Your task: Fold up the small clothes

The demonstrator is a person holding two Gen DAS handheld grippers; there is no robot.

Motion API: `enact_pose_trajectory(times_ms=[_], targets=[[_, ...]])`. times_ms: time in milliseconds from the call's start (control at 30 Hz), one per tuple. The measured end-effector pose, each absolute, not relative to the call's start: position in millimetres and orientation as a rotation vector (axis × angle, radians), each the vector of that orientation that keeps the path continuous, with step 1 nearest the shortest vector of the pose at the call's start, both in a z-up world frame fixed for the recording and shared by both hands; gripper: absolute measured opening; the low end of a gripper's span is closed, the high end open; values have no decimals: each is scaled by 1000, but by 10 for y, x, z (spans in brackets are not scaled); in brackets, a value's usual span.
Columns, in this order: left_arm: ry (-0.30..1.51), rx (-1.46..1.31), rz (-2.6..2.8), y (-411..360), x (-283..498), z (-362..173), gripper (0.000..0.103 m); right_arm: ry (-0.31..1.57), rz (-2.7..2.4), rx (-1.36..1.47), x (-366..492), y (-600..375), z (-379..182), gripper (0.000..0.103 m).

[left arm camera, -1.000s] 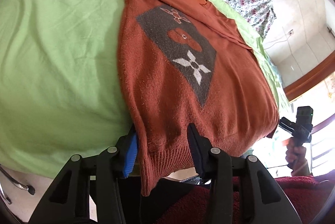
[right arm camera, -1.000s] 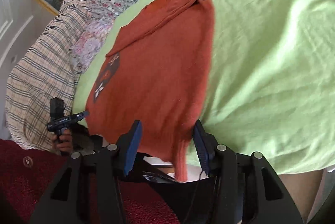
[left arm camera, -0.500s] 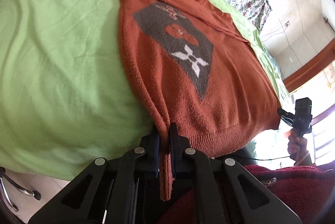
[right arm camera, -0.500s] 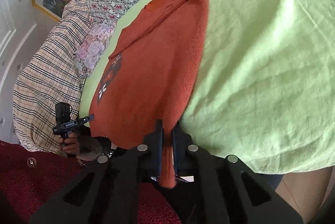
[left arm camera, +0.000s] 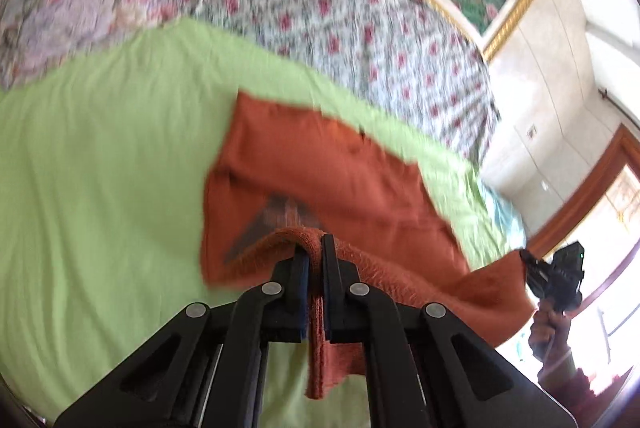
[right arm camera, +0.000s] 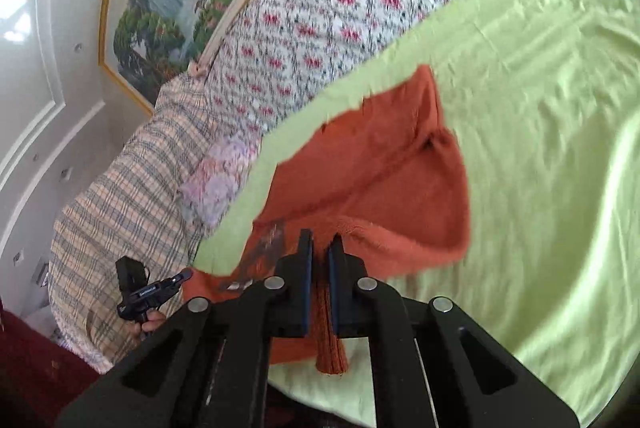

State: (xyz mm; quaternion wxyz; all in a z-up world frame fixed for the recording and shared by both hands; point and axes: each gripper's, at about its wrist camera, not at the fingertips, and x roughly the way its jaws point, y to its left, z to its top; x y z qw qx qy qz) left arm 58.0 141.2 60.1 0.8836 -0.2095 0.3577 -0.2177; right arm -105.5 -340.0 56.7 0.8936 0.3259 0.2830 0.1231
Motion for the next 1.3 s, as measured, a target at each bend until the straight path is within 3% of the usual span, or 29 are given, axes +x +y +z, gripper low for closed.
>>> enact_pose_trajectory(times_ms=[167, 433, 767, 900, 1000, 1133, 1300], targets=[[696, -429, -398, 1293, 1349, 742, 2, 556, 194, 644, -418, -3623, 710, 8], [780, -422, -312, 1204, 2479, 420, 2, 615, 128, 608, 677, -3932, 642, 8], [937, -391, -231, 1099, 3243, -161, 4, 814, -10, 529, 1605, -4108, 61, 9], [994, -401, -236, 1063, 3162, -281, 9, 887, -94, 505, 1637, -4091, -67, 14], [992, -316, -318, 804, 2819, -193, 12, 838, -160, 403, 1402, -3925, 95, 25], [1045, -180, -490, 171, 2387, -264, 13, 805, 9, 278, 1152, -3408, 209, 26], [1071, -74, -502, -174, 2452, -372, 15, 984, 238, 126, 1274, -2800, -150, 26]])
